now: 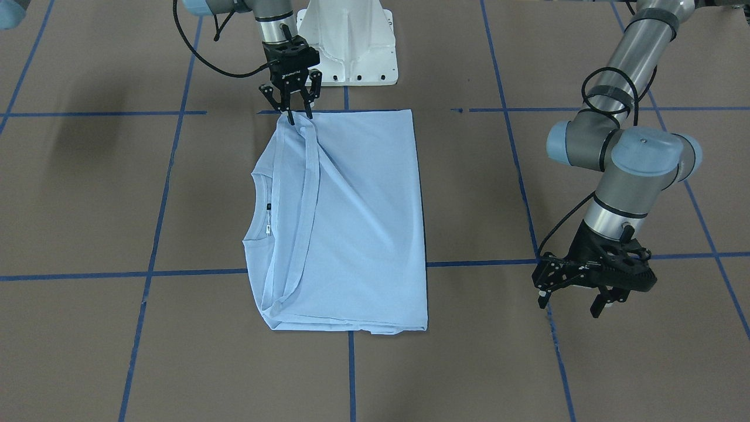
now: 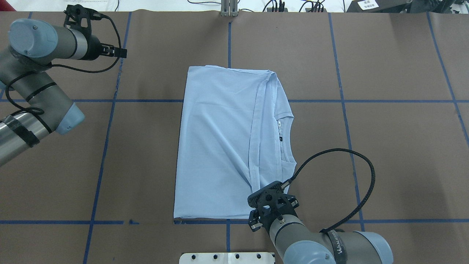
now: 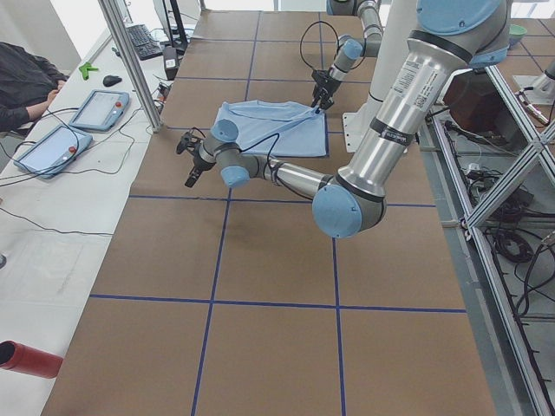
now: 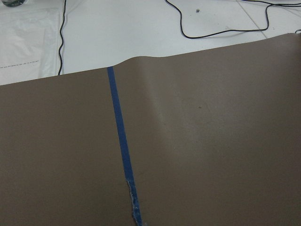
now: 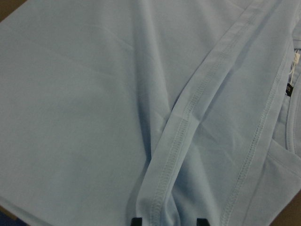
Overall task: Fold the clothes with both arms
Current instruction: 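Tug the shirt's nearest corner with the right gripper to square it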
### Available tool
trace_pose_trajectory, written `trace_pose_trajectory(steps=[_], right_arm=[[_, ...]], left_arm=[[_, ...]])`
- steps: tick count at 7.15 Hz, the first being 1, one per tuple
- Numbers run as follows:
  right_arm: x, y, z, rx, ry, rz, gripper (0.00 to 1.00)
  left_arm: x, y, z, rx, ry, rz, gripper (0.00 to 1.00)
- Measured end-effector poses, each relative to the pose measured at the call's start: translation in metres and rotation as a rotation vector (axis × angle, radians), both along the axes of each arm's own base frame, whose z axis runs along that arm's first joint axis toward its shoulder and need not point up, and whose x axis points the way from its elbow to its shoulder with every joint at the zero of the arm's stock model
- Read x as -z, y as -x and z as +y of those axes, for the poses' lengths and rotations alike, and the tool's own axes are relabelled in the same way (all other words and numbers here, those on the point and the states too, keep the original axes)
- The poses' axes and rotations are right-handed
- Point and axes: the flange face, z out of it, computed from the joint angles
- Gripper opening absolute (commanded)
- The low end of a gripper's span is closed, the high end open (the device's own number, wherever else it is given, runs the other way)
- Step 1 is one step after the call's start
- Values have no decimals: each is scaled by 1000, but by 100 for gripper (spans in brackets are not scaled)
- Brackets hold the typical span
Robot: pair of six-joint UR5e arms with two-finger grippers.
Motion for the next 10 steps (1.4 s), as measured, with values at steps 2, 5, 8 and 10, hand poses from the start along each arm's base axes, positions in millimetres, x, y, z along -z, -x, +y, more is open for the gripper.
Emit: trace_pose_trajectory(steps=[2,5,8,10], right_arm=[[0,1,3,31,-41,24,35],[0,3,8,69,-74,44,28],[1,5,12,76,-77,44,16],[1,5,12,75,-78,43,0]], left_arm=[[-1,0,0,0,1,-1,100],[-2,0,0,0,2,-2,100],[-2,0,0,0,2,-2,100],[-2,0,0,0,2,-2,100]])
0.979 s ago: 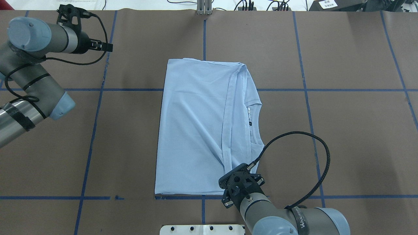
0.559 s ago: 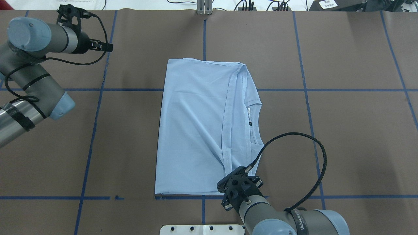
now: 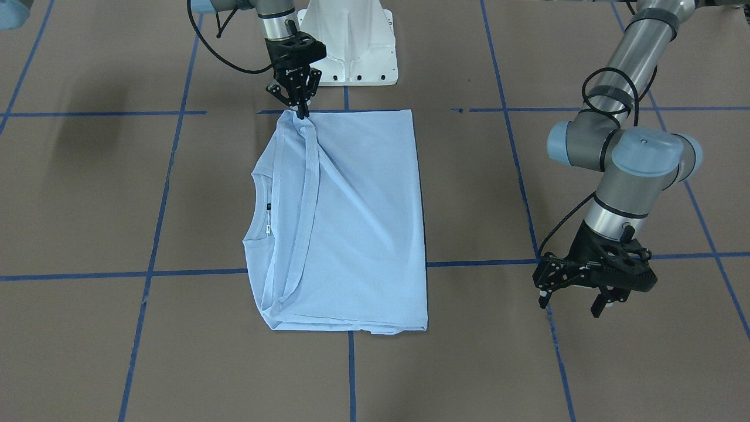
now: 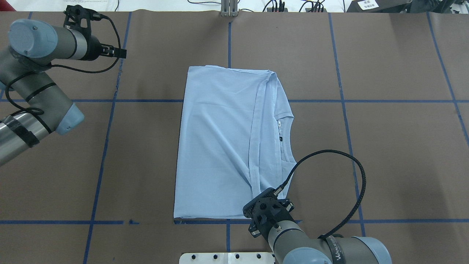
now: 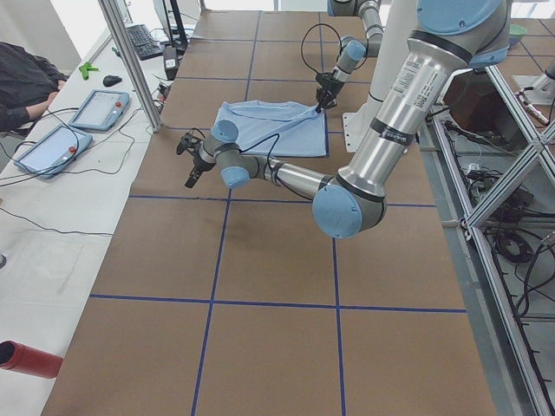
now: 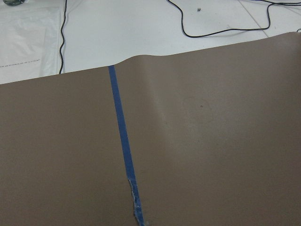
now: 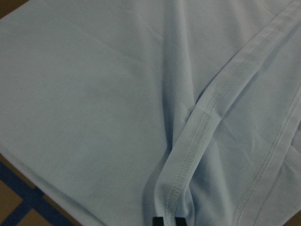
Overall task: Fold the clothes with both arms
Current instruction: 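Tug the shirt's nearest corner with the right gripper to square it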
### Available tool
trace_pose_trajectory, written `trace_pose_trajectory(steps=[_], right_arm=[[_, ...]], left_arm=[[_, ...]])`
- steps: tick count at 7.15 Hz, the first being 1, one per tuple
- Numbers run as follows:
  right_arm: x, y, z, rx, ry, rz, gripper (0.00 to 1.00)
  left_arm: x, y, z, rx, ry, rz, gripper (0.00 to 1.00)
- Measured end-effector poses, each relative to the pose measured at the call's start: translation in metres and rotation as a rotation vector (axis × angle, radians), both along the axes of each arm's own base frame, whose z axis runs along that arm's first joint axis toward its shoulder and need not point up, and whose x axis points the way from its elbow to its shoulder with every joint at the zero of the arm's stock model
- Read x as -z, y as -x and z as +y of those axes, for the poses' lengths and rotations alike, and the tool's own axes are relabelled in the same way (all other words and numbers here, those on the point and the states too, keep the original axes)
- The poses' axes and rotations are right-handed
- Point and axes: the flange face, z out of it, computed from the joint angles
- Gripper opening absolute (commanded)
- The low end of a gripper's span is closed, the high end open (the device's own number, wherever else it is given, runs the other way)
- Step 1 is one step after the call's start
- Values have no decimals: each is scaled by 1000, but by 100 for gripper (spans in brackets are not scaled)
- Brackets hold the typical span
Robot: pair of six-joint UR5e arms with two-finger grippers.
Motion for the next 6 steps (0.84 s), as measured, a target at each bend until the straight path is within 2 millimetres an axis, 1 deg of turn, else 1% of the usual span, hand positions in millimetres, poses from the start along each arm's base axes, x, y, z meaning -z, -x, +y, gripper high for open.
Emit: trace_pose_trajectory(steps=[4,6], right_arm=[[1,-1,-8,-45,-23,-2,0],[4,-7,-13,-69,-10,-20,0]], left_arm=[[1,-1,0,-1,-1,1,100],[0,-1,1,-1,-1,1,100]])
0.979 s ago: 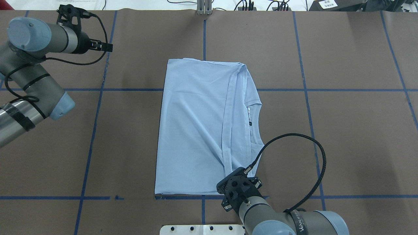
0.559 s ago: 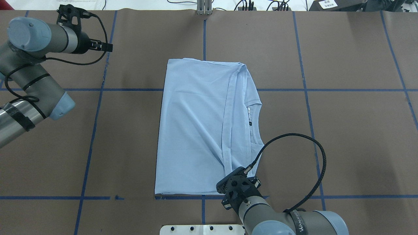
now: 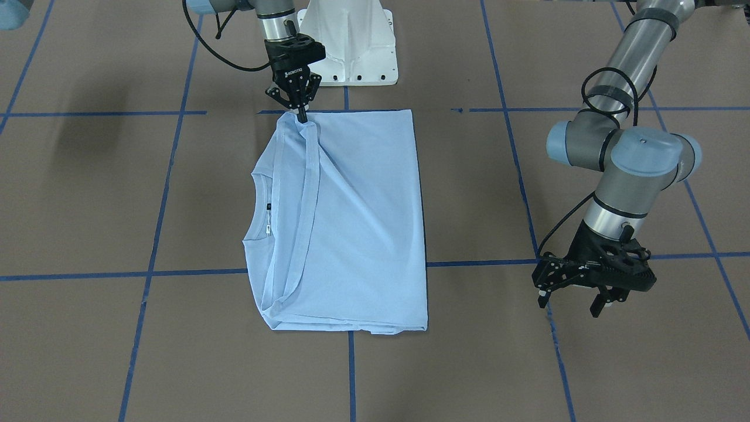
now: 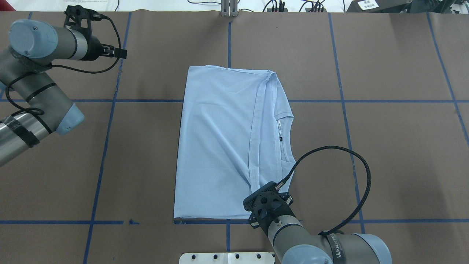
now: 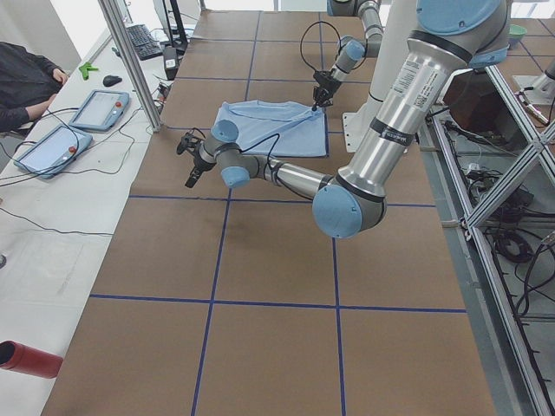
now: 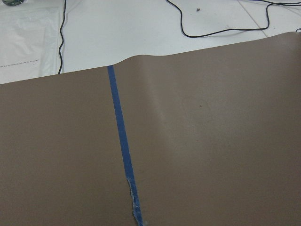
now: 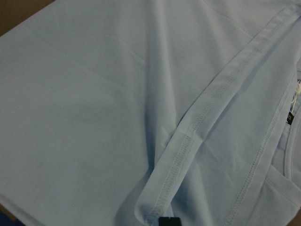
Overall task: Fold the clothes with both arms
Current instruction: 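Tug the shirt's nearest corner with the right gripper to square it, then move the right gripper to the shirt's side edge while the left lowers near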
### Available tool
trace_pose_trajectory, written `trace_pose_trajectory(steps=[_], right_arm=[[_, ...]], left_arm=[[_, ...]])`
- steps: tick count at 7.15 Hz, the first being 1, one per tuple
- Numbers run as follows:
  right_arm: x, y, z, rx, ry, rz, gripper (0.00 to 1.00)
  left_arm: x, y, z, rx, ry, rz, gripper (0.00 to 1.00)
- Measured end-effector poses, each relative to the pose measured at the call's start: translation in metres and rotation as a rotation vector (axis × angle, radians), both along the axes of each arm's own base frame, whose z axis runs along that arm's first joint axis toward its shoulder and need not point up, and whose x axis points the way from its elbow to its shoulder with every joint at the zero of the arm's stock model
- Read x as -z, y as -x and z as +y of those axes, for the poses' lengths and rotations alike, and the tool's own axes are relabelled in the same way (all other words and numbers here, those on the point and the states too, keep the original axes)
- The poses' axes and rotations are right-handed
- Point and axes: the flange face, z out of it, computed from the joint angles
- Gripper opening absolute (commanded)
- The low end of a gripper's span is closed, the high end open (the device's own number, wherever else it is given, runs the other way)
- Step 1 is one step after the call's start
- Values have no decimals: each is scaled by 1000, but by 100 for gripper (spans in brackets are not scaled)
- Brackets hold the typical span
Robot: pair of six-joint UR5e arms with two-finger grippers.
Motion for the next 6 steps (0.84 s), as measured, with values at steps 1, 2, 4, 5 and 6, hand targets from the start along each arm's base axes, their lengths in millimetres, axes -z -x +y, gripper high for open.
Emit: trace_pose_trajectory(steps=[1,2,4,5,6], right_arm=[[-7,-6,-1,-26,30,-12,0],[-22,-17,1,-59,75,-20,0],[-56,-43,19,-118,187,-45,0],[-61,-48,37,-150,245,-83,0],[-62,-47,56,-187,289,-128,58]], left_arm=[[0,0,0,0,0,0,100],[0,0,0,0,0,0,100],[0,0,0,0,-1,1,100],[1,0,0,0,-1,1,100],[1,1,0,1,-2,1,100]])
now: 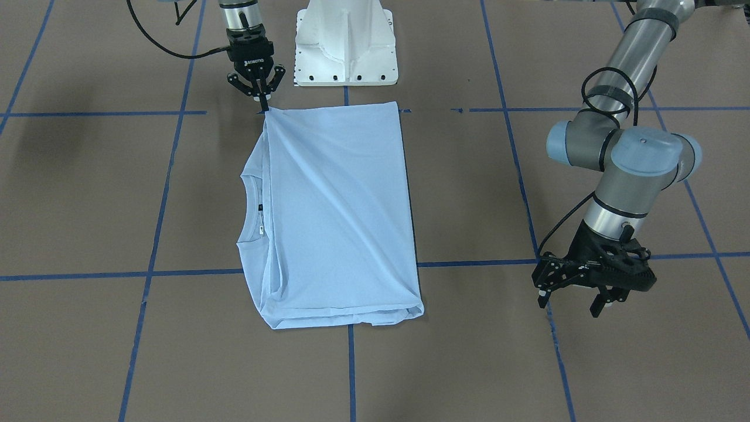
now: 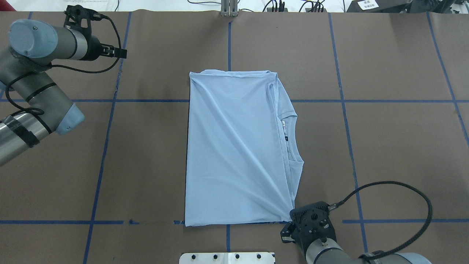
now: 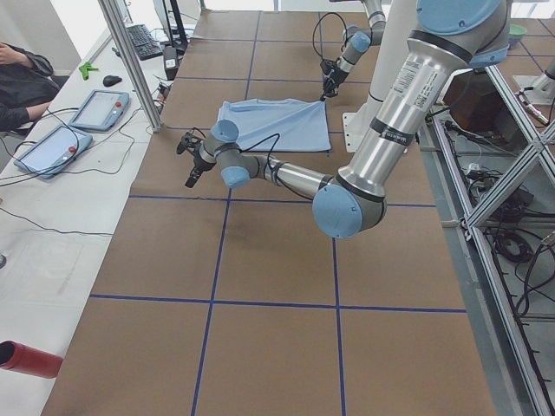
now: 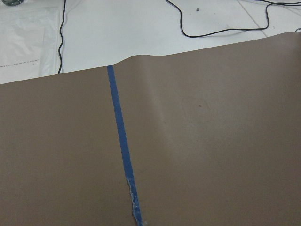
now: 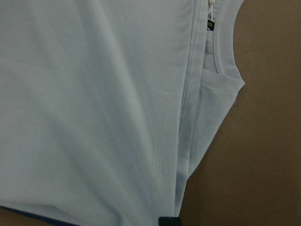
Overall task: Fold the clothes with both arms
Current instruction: 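Move the right gripper to the shirt's side edge while the left lowers near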
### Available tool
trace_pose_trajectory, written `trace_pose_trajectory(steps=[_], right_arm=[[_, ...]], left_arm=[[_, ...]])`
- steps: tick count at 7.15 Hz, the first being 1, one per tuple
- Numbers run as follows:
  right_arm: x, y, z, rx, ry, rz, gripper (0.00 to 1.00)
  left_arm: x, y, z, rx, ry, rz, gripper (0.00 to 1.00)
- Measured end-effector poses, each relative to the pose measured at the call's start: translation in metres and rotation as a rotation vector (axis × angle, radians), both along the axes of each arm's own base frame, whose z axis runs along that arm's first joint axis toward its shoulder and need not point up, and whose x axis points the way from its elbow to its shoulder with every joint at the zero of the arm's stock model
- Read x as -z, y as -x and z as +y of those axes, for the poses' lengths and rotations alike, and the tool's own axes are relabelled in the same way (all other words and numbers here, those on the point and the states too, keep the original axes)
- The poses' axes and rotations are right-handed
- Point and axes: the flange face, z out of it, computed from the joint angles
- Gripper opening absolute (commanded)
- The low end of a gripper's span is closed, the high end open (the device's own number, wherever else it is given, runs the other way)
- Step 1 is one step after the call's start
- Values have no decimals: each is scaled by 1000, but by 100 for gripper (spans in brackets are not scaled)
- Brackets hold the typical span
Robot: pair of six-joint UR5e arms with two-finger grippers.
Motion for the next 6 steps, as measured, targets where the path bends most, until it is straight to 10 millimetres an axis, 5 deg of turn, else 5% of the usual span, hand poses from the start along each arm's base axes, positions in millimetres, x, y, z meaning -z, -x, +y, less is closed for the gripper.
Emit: trace_pose_trajectory(steps=[1,3,6], right_arm=[[0,3,16,-35,28,-36,100],[9,3,17,-49,48,-69,100],[60,-18,-75,-37,114,-166,100]], left_arm=[[0,0,0,0,0,0,100],[1,1,0,0,-1,2,100],[17,0,14,-38,21,65,100]])
